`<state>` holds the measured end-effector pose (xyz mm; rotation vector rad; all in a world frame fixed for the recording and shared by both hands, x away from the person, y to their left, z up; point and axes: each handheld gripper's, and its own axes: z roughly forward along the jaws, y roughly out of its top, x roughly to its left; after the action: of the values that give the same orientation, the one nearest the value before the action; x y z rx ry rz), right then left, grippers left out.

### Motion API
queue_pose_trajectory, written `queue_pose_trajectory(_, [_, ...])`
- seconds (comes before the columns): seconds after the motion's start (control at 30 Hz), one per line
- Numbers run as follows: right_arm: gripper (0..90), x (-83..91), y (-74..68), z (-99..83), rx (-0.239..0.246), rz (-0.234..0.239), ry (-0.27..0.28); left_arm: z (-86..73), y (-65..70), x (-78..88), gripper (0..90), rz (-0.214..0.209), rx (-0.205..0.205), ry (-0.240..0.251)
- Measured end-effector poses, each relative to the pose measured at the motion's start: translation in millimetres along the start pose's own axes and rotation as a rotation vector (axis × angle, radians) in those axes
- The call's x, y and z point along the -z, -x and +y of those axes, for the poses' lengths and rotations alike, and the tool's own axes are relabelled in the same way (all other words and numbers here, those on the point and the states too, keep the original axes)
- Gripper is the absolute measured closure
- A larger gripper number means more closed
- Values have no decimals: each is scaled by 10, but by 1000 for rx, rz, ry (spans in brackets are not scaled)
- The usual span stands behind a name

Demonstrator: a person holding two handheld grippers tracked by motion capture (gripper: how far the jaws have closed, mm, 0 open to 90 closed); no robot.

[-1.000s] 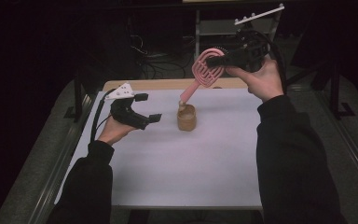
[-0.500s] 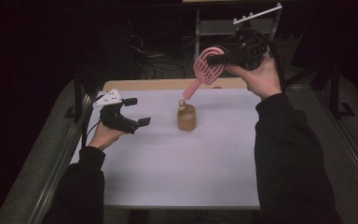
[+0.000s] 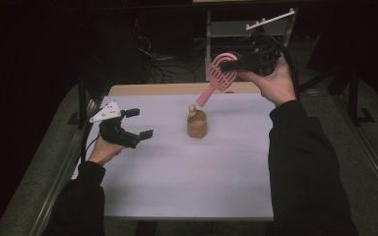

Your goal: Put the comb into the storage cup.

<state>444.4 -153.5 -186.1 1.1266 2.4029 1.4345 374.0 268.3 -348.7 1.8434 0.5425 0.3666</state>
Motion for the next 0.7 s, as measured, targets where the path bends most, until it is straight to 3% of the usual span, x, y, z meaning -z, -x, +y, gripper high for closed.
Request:
queue_pose_trajectory(0.2, [623, -62, 54, -65, -11, 2, -9, -92, 50, 44, 0, 1, -2, 2])
queue_pose_trajectory(0.7, [623, -198, 208, -237, -51, 16, -20, -354, 38, 154, 0, 35, 38, -8])
